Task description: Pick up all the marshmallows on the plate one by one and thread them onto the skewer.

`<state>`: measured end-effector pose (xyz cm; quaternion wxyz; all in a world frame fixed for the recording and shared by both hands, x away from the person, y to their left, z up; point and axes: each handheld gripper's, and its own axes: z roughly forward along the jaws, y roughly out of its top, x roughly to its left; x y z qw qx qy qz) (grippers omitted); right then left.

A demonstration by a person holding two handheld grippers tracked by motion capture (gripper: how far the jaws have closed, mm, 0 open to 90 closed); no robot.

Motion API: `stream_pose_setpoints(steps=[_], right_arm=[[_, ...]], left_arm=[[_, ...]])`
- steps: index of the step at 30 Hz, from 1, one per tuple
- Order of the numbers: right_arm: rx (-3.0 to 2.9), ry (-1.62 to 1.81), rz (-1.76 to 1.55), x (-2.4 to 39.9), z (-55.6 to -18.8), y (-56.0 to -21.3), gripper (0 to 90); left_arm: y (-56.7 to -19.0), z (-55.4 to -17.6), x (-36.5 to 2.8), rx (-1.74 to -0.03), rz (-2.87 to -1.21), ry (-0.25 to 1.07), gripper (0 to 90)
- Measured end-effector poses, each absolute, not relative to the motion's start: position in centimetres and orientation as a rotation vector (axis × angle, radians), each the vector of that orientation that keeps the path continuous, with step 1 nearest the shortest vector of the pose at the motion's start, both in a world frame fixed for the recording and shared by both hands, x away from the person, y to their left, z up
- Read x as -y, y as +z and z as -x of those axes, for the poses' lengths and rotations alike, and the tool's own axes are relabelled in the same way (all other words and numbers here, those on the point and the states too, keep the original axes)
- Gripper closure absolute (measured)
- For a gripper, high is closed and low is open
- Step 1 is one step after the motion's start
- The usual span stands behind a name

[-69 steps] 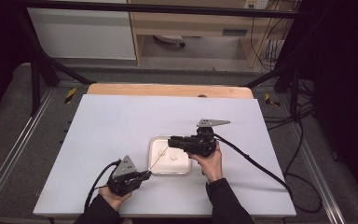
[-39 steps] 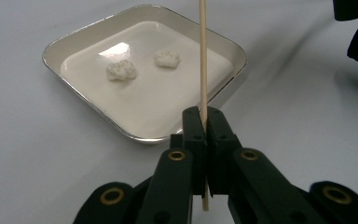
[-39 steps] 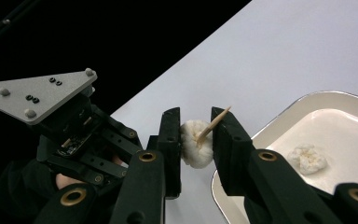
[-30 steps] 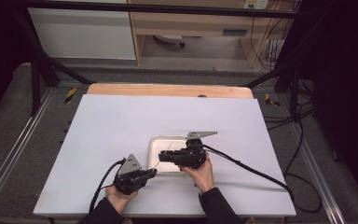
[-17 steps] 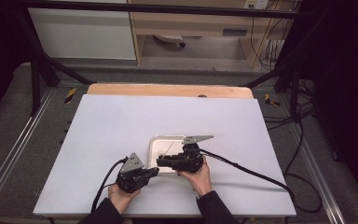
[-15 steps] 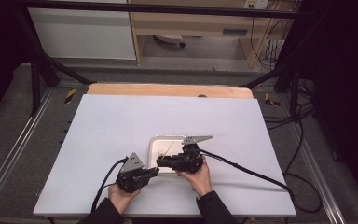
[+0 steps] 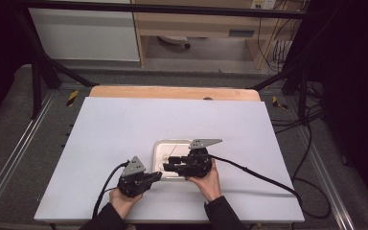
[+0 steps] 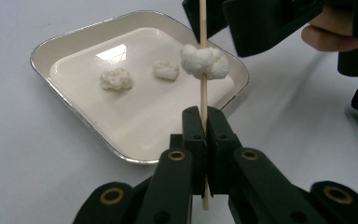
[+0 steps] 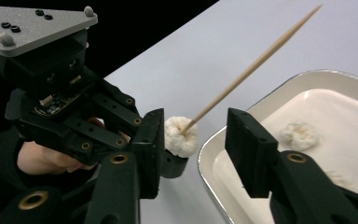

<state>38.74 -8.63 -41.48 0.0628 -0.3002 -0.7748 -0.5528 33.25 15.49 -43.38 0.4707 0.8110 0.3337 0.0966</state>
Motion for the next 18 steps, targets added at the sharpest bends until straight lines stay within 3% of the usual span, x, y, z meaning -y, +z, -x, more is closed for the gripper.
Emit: stream_pose_setpoints(steps=[18], right_arm=[[2.644, -1.587, 0.929, 10.1, -38.8, -40.4, 9.6]], left_arm=[[-43.1, -33.2, -17.4, -0.829, -2.005, 0.244, 88.0]])
